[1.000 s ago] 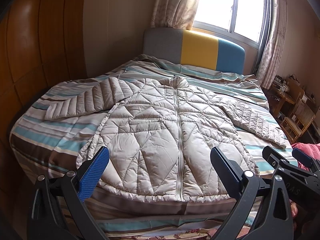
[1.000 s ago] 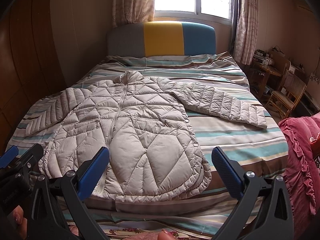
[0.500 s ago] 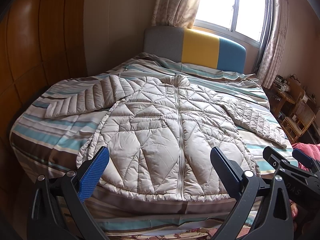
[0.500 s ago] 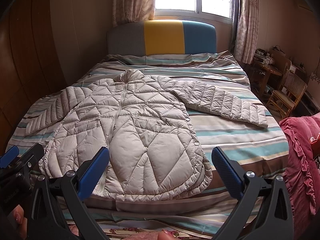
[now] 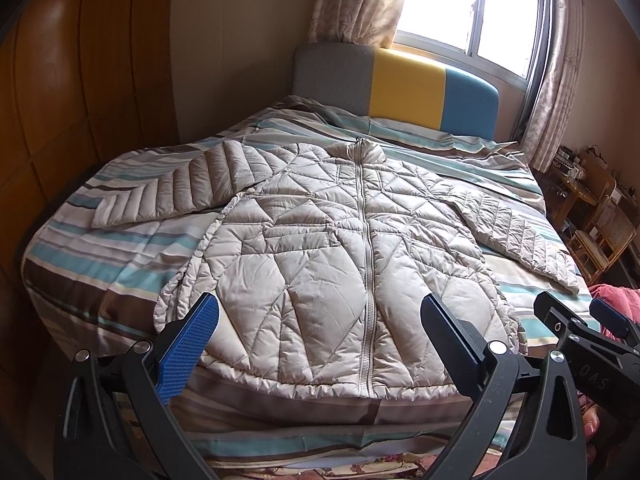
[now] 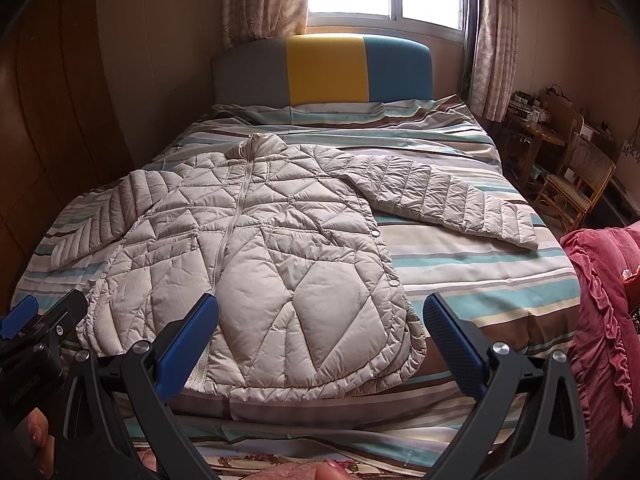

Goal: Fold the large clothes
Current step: 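Move the right tool to the jacket sleeve cuff and close on it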

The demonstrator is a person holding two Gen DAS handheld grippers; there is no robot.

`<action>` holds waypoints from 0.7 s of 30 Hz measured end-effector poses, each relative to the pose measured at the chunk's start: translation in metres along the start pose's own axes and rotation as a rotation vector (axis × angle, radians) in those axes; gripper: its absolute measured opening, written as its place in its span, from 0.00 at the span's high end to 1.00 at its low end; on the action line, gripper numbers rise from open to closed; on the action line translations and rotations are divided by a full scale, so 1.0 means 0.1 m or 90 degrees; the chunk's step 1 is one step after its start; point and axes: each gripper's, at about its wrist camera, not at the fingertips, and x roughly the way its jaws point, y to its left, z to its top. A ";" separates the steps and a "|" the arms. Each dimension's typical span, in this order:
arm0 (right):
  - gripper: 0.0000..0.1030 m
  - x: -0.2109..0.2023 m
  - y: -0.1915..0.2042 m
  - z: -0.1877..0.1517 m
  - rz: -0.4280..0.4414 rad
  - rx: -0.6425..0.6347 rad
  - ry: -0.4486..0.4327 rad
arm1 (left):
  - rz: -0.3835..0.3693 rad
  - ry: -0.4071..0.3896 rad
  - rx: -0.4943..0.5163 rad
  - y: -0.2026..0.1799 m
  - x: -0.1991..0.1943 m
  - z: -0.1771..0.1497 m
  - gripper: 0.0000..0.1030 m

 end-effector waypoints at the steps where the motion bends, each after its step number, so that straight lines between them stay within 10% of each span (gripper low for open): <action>1: 0.02 0.01 -0.01 0.00 0.000 0.000 0.003 | 0.001 0.002 0.000 0.00 0.01 0.00 0.03; 21: 0.02 1.13 -0.67 0.20 -0.071 0.049 0.030 | 0.115 0.067 0.005 0.13 0.98 0.19 0.03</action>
